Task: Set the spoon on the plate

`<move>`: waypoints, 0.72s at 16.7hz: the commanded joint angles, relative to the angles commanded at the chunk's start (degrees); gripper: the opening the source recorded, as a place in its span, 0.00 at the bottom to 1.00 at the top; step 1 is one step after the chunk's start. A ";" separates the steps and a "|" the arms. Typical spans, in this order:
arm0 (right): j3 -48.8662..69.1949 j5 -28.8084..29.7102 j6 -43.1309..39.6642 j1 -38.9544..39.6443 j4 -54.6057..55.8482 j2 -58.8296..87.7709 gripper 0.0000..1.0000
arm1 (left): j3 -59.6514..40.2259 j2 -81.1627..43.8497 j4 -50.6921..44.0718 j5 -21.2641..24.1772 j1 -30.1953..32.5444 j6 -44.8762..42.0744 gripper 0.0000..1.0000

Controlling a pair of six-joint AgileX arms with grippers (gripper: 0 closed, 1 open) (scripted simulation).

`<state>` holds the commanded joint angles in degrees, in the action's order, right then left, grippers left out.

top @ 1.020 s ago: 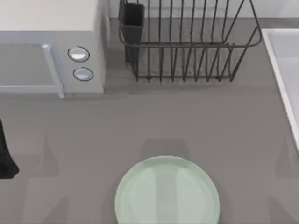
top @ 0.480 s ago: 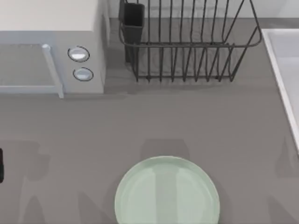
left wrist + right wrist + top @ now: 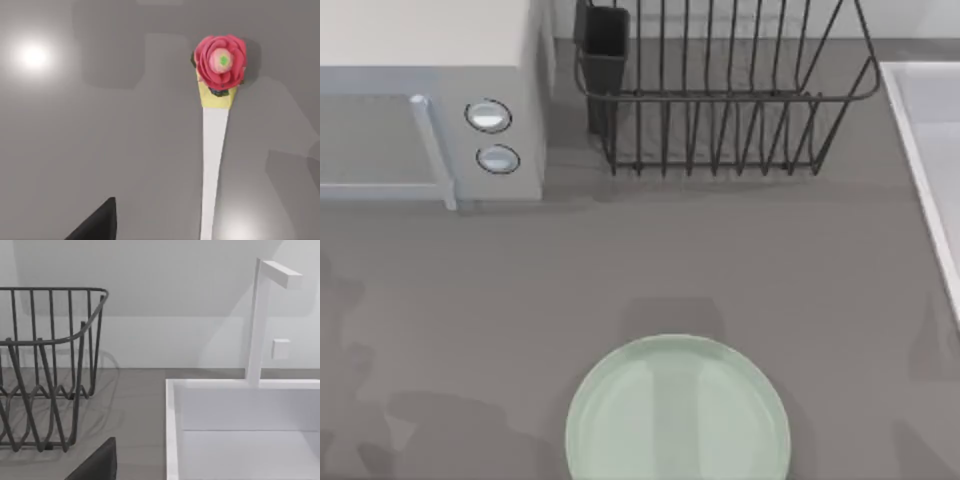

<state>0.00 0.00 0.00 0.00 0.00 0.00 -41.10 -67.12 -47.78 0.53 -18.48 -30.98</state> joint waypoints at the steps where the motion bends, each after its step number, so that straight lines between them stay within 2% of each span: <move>1: 0.00 0.00 0.00 0.00 0.00 0.00 1.00 | -2.55 -3.90 -2.69 -0.01 -1.19 -1.76 1.00; 6: 0.00 0.00 0.00 0.00 0.00 0.00 1.00 | -10.76 -14.63 -11.55 -0.29 -5.02 -7.33 1.00; 12: 0.00 0.00 0.00 0.00 0.00 0.00 1.00 | -10.88 -14.98 -11.76 -0.33 -4.99 -7.55 1.00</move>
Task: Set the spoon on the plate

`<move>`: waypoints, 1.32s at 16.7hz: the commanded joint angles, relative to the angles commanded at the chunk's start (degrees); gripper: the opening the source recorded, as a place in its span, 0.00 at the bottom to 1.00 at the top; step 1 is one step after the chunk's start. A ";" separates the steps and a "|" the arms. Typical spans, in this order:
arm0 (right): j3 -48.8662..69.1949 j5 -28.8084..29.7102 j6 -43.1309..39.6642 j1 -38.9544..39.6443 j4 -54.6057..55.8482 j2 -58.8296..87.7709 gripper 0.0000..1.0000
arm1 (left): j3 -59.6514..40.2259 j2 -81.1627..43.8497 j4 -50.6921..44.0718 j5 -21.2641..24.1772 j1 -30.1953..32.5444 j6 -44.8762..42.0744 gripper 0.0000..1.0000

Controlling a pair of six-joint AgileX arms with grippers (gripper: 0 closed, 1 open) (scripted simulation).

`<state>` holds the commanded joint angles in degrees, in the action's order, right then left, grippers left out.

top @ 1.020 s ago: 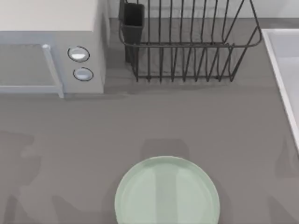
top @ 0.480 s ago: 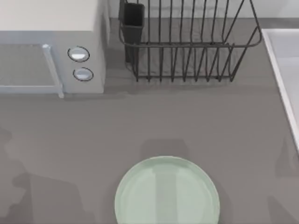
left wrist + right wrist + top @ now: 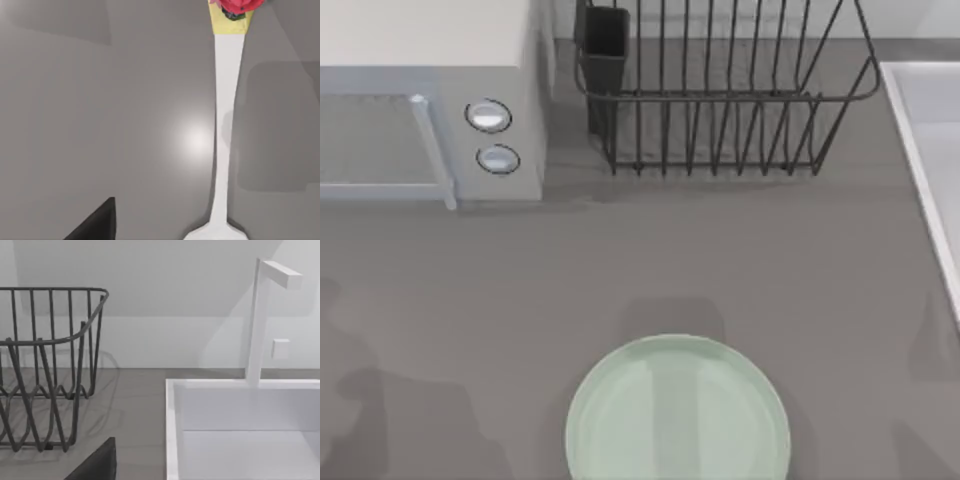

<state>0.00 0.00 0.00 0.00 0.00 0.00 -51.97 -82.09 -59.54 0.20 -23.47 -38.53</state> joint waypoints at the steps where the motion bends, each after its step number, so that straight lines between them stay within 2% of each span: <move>1: 0.00 0.00 0.00 0.00 0.00 0.00 1.00 | 0.46 -0.40 0.70 0.00 -0.04 0.02 1.00; 4: 0.00 0.00 0.00 0.00 0.00 0.00 1.00 | 3.57 -3.17 6.43 -0.01 -0.14 0.00 1.00; 10: 0.00 0.00 0.00 0.00 0.00 0.00 1.00 | 12.28 -11.31 23.83 -0.01 -0.33 -0.33 1.00; 16: 0.00 0.00 0.00 0.00 0.00 0.00 1.00 | 13.75 -12.72 26.36 -0.01 -0.38 -0.41 1.00; 22: 0.00 0.00 0.00 0.00 0.00 0.00 1.00 | 13.75 -12.72 26.36 -0.01 -0.38 -0.41 0.55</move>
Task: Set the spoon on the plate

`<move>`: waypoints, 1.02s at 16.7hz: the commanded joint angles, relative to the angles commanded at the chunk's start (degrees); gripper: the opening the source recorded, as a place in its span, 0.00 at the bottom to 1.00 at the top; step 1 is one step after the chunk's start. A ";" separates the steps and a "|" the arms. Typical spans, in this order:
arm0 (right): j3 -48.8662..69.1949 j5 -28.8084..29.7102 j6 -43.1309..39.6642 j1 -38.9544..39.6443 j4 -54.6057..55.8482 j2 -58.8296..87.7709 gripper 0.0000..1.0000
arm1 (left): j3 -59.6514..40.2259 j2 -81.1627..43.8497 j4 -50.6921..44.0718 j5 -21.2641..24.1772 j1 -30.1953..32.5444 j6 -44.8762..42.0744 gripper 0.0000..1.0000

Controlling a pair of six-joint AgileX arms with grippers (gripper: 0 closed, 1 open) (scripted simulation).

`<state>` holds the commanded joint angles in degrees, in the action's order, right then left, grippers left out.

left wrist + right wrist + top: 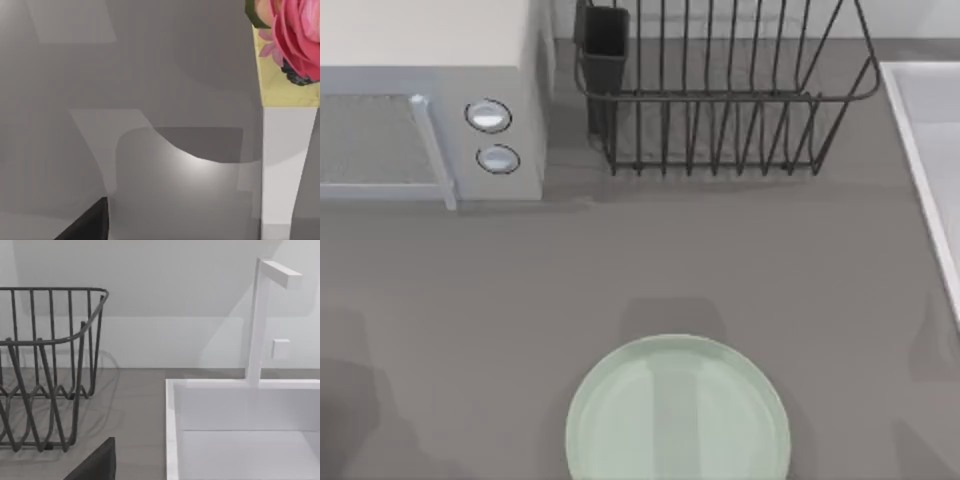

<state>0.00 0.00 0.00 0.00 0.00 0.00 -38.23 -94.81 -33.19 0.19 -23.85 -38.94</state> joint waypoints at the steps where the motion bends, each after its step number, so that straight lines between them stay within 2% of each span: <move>1: 0.00 0.00 0.00 0.00 0.00 0.00 1.00 | 0.00 0.00 0.00 0.00 0.00 0.00 0.47; 7: 0.00 0.00 0.00 0.00 0.00 0.00 1.00 | 0.00 0.00 0.00 0.00 0.00 0.00 0.02; 15: 0.00 0.00 0.00 0.00 0.00 0.00 1.00 | 0.00 0.00 0.00 0.00 0.00 0.00 0.00; 16: 0.00 0.00 0.00 0.00 0.00 0.00 1.00 | -2.19 3.89 -4.68 1.11 -0.20 0.05 0.00; 17: 0.00 0.00 0.00 0.00 0.00 0.00 1.00 | -2.34 3.97 -4.84 1.11 -0.22 0.07 0.00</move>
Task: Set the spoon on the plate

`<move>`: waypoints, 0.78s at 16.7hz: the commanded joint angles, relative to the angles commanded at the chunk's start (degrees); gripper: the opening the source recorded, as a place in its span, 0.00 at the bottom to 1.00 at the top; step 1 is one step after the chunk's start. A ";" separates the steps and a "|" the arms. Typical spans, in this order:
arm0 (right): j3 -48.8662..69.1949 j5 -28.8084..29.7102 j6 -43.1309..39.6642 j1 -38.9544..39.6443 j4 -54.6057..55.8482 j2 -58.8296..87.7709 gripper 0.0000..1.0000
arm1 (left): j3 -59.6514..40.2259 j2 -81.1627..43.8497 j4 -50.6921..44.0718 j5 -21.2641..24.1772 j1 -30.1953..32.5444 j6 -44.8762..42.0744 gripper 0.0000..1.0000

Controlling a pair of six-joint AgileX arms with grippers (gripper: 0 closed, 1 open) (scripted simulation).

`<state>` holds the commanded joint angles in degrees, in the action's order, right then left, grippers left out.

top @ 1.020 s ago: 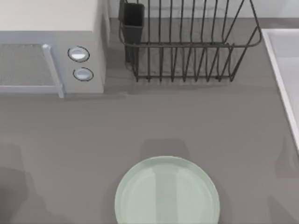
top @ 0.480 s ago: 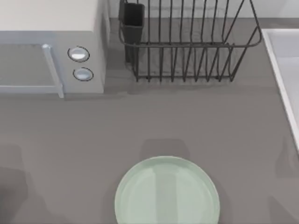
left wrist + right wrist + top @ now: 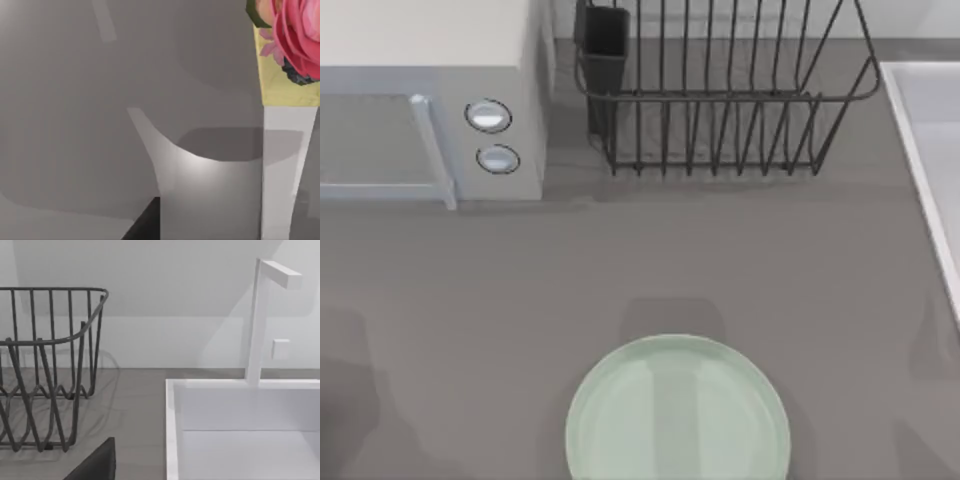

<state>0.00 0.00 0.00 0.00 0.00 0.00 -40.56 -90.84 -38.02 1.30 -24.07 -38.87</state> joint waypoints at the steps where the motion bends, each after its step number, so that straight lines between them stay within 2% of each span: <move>1: 0.00 0.00 0.00 0.00 0.00 0.00 1.00 | -0.66 0.35 -0.74 -0.01 -0.03 0.01 0.00; 4: 0.00 0.00 0.00 0.00 0.00 0.00 1.00 | -4.60 2.37 -6.62 -0.04 -0.02 -0.10 0.00; 9: 0.00 0.00 0.00 0.00 0.00 0.00 1.00 | -12.84 7.71 -22.03 -0.02 0.16 0.17 0.00; 13: 0.00 0.00 0.00 0.00 0.00 0.00 1.00 | -15.66 9.90 -25.62 0.00 0.26 0.38 0.00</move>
<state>0.00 0.00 0.00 0.00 0.00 0.00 -56.22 -80.95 -63.64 1.30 -23.81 -38.49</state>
